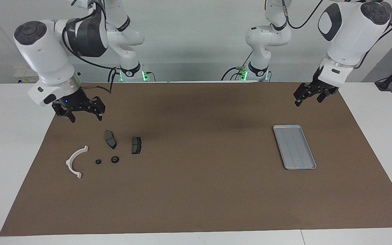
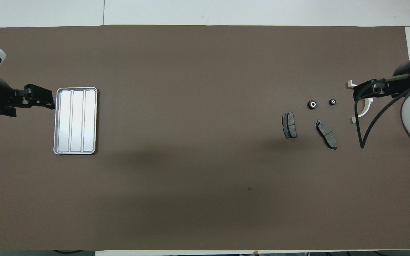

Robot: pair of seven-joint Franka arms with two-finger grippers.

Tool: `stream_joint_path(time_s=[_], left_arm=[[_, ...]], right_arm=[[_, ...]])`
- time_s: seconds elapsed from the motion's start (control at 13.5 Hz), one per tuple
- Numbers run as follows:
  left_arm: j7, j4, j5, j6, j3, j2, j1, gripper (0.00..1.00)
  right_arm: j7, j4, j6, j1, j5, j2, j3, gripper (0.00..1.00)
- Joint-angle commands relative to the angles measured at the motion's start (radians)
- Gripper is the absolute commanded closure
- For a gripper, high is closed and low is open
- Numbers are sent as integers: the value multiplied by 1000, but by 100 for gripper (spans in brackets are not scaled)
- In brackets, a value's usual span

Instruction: Place bearing gear from tray to pile

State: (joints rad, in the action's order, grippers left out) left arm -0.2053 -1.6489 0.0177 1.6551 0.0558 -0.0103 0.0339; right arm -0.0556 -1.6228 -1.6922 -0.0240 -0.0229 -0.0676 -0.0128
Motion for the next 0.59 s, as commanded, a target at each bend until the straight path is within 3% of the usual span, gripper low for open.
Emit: stream_joint_path(time_s=[0.0,0.52], left_arm=[[10,4,-9,9,-8,3,7,0],[11,4,-9,11,-8,3,7,0]], right_arm=[[31,-31,104,-14,-5,89,1,0],[39,-23,83,-22,4,112,1,0]])
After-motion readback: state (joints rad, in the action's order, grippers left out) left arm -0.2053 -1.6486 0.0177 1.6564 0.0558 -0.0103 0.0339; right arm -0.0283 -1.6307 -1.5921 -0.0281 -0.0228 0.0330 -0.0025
